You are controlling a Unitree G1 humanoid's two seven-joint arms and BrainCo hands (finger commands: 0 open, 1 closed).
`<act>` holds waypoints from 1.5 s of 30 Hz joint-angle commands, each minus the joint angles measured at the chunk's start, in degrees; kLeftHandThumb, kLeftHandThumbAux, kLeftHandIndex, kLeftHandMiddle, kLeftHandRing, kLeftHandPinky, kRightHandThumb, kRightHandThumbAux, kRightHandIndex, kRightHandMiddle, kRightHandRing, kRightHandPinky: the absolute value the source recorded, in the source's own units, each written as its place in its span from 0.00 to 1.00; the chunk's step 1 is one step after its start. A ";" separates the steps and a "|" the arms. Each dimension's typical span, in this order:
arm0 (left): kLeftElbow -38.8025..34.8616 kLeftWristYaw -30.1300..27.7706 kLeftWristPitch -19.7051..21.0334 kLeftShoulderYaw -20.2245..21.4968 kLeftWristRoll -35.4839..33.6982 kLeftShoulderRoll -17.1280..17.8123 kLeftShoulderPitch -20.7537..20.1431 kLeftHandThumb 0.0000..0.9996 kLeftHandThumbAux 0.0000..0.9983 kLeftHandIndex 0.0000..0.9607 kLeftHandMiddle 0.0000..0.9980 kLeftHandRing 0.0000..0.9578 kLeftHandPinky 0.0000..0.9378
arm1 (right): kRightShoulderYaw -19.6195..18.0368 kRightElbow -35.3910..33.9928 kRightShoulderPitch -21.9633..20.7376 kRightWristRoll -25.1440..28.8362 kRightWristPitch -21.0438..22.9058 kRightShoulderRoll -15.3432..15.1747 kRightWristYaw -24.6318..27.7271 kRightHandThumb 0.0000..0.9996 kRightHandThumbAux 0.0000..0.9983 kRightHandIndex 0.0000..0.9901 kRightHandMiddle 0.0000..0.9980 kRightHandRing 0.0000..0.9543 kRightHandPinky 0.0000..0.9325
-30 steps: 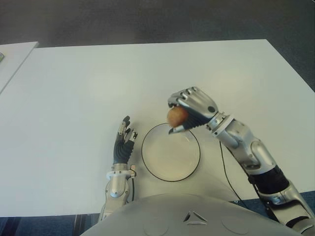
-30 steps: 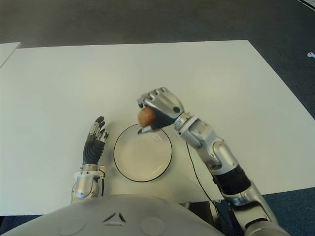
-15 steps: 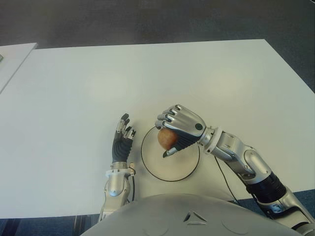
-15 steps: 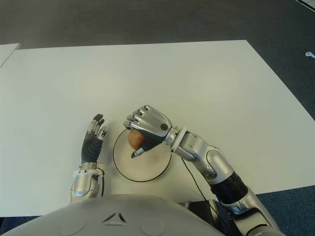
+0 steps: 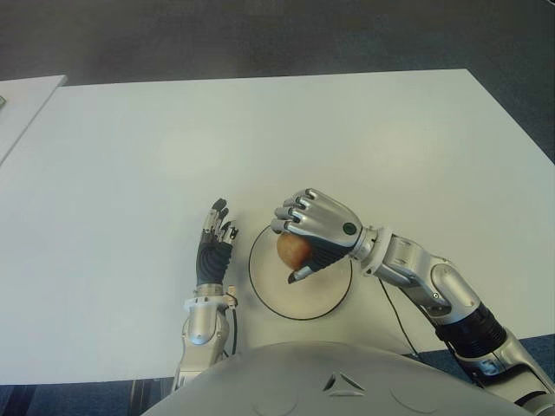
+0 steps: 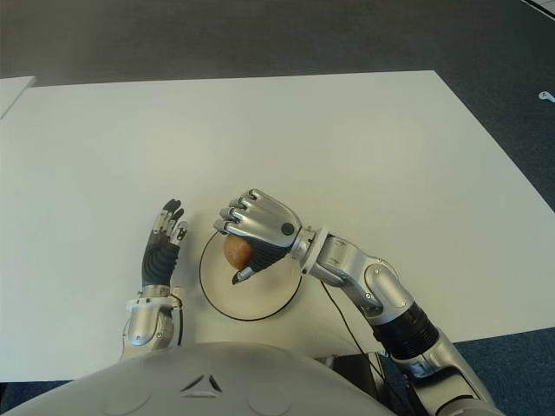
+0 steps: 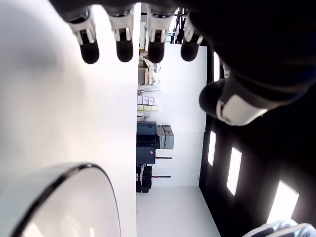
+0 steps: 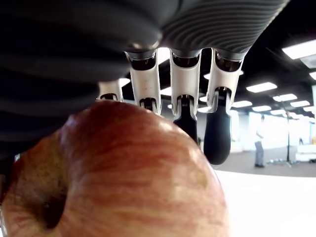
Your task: Put the apples into the plate.
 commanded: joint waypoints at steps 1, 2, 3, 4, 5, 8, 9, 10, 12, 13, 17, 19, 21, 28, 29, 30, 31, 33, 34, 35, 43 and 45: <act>-0.71 -0.89 0.87 0.19 -0.48 0.47 -0.06 0.00 0.54 0.00 0.00 0.00 0.00 | 0.06 1.02 -0.07 -0.64 -1.21 0.11 -1.15 0.71 0.71 0.45 0.81 0.83 0.83; -0.74 -0.95 0.85 0.22 -0.53 0.47 -0.06 0.00 0.54 0.00 0.00 0.00 0.00 | 0.06 1.08 -0.03 -0.65 -1.31 0.16 -1.23 0.71 0.71 0.45 0.81 0.82 0.83; -0.76 -1.03 0.83 0.25 -0.62 0.46 -0.05 0.00 0.54 0.00 0.00 0.00 0.00 | 0.04 1.10 0.02 -0.64 -1.40 0.19 -1.30 0.71 0.71 0.45 0.81 0.82 0.83; -0.76 -1.21 0.86 0.29 -0.87 0.46 -0.06 0.00 0.55 0.00 0.00 0.00 0.00 | 0.02 1.03 0.13 -0.68 -1.41 0.22 -1.28 0.71 0.71 0.45 0.81 0.83 0.83; -0.75 -1.34 0.89 0.32 -1.04 0.46 -0.06 0.00 0.55 0.00 0.00 0.00 0.00 | 0.00 0.98 0.21 -0.72 -1.41 0.24 -1.26 0.71 0.71 0.45 0.81 0.83 0.83; -0.77 -1.58 1.00 0.39 -1.39 0.42 -0.06 0.00 0.56 0.00 0.00 0.00 0.00 | -0.06 0.86 0.42 -0.73 -1.31 0.31 -1.06 0.71 0.71 0.45 0.81 0.83 0.82; -0.81 -1.61 1.01 0.39 -1.45 0.41 -0.04 0.00 0.56 0.00 0.00 0.00 0.00 | -0.06 0.84 0.48 -0.67 -1.22 0.36 -0.93 0.71 0.71 0.45 0.81 0.83 0.82; -0.83 -1.63 1.01 0.40 -1.49 0.41 -0.02 0.00 0.56 0.00 0.00 0.00 0.00 | -0.06 0.83 0.51 -0.63 -1.16 0.40 -0.84 0.71 0.71 0.45 0.81 0.83 0.82; -1.04 -1.43 1.24 0.36 -1.35 0.26 0.08 0.00 0.56 0.00 0.00 0.00 0.00 | -0.08 0.58 0.83 0.04 -0.59 0.59 0.19 0.71 0.71 0.45 0.81 0.82 0.82; -1.15 -1.32 1.37 0.35 -1.28 0.19 0.13 0.01 0.56 0.00 0.00 0.00 0.00 | -0.10 0.47 0.97 0.36 -0.32 0.68 0.69 0.71 0.71 0.45 0.80 0.82 0.81; -1.51 -0.76 1.59 0.24 -0.53 0.01 0.30 0.01 0.57 0.00 0.00 0.00 0.00 | -0.23 -0.41 1.48 2.00 1.05 1.16 3.76 0.69 0.72 0.44 0.74 0.72 0.67; -1.43 -0.50 1.38 0.21 0.12 0.10 0.35 0.02 0.56 0.00 0.00 0.00 0.00 | -0.35 -1.19 1.95 3.71 1.95 1.32 6.23 0.50 0.65 0.44 0.64 0.63 0.58; -1.39 -0.40 1.21 0.18 0.53 0.15 0.44 0.02 0.55 0.00 0.00 0.00 0.00 | -0.37 -1.93 2.14 5.64 2.44 0.95 8.99 0.30 0.57 0.39 0.48 0.45 0.41; -1.81 -0.21 2.17 0.27 1.20 0.12 0.59 0.01 0.54 0.00 0.00 0.00 0.00 | -0.43 -3.33 0.72 9.98 1.70 -2.60 17.92 0.02 0.41 0.06 0.06 0.04 0.03; -1.87 -0.20 2.29 0.27 1.26 0.15 0.59 0.01 0.54 0.00 0.00 0.00 0.00 | -0.46 -3.46 0.57 10.35 1.69 -2.82 18.75 0.01 0.39 0.04 0.04 0.03 0.02; -1.92 -0.19 2.38 0.27 1.24 0.15 0.60 0.00 0.54 0.00 0.00 0.00 0.00 | -0.54 -3.53 0.47 10.64 1.64 -2.93 19.24 0.01 0.37 0.02 0.02 0.02 0.01; -1.96 -0.17 2.44 0.27 1.23 0.15 0.61 0.00 0.54 0.00 0.00 0.00 0.00 | -0.60 -3.60 0.41 10.86 1.61 -2.98 19.62 0.01 0.36 0.02 0.02 0.01 0.01; -2.07 -0.10 2.63 0.29 1.16 0.06 0.67 0.00 0.55 0.00 0.00 0.00 0.00 | -0.74 -3.64 0.26 11.31 1.40 -3.15 20.11 0.00 0.35 0.01 0.01 0.01 0.01; -2.17 0.00 2.76 0.31 1.16 -0.04 0.72 0.00 0.55 0.00 0.00 0.00 0.00 | -0.83 -3.61 0.20 11.61 1.25 -3.25 20.26 0.00 0.34 0.01 0.01 0.00 0.00; -2.30 0.17 2.97 0.32 1.24 -0.16 0.78 0.00 0.55 0.00 0.00 0.00 0.00 | -0.95 -3.51 0.13 12.01 1.07 -3.35 20.35 0.00 0.34 0.00 0.00 0.00 0.00; -2.86 0.78 3.65 0.25 2.34 -0.06 1.04 0.00 0.54 0.00 0.00 0.00 0.00 | -1.23 -2.90 0.17 13.30 0.70 -3.25 20.41 0.00 0.30 0.00 0.00 0.00 0.00; -3.00 0.91 3.70 0.18 2.90 0.13 1.11 0.00 0.53 0.00 0.00 0.00 0.00 | -1.27 -2.72 0.24 13.47 0.66 -3.14 20.29 0.00 0.30 0.00 0.00 0.00 0.00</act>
